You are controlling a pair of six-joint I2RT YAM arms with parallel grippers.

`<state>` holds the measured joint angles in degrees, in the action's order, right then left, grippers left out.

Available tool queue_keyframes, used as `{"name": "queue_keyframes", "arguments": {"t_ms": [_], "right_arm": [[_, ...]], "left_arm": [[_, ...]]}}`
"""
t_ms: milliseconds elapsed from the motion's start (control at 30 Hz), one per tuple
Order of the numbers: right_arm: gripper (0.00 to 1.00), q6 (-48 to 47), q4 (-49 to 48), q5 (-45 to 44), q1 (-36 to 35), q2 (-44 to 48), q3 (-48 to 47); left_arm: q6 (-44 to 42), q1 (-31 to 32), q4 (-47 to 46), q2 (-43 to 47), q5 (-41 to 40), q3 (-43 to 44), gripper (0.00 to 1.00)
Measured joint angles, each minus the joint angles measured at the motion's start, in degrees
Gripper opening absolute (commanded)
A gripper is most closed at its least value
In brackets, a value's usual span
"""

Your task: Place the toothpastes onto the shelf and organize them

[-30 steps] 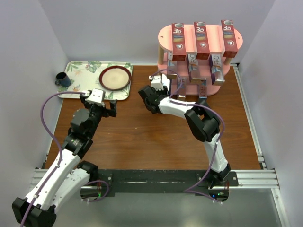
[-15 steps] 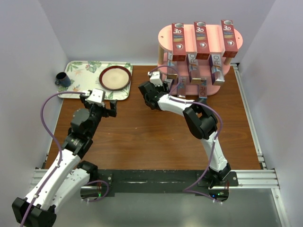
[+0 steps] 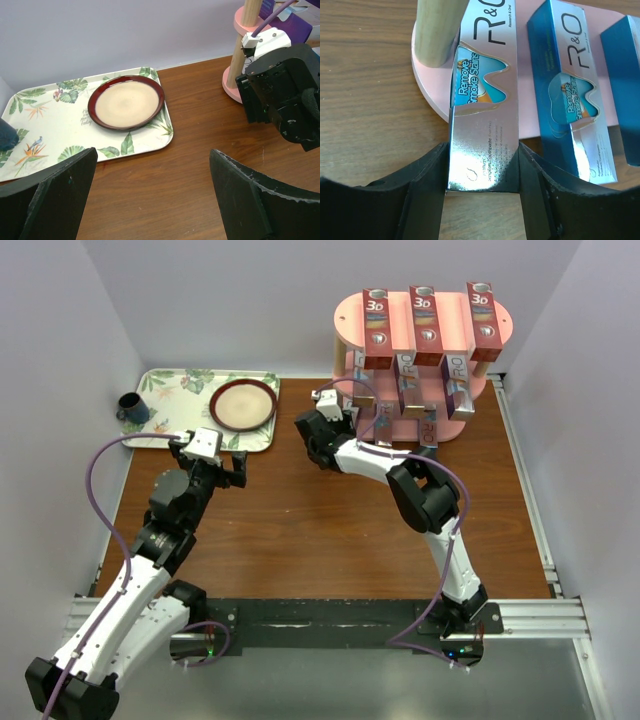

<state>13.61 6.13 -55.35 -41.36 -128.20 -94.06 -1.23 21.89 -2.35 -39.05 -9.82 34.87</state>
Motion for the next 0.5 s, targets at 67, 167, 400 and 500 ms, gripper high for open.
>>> {"name": "queue_keyframes", "arguments": {"t_ms": [67,167,400,500], "right_arm": [[0.56,-0.70,-0.85,0.61,0.15,0.00,0.24],[0.59,-1.62,-1.51,1.14,0.52,0.00,0.35],[0.66,-3.06,-2.67,2.38,0.94,0.00,0.83],[0.71,-3.37,-3.26,2.40,0.94,0.00,1.81]], "left_arm": [[0.00,0.00,0.02,0.00,0.02,0.00,1.00],[-0.02,0.00,0.02,0.00,0.11,0.00,1.00],[-0.11,0.00,0.02,0.02,0.22,0.00,1.00],[-0.11,0.00,0.02,0.02,0.24,0.00,1.00]]}}
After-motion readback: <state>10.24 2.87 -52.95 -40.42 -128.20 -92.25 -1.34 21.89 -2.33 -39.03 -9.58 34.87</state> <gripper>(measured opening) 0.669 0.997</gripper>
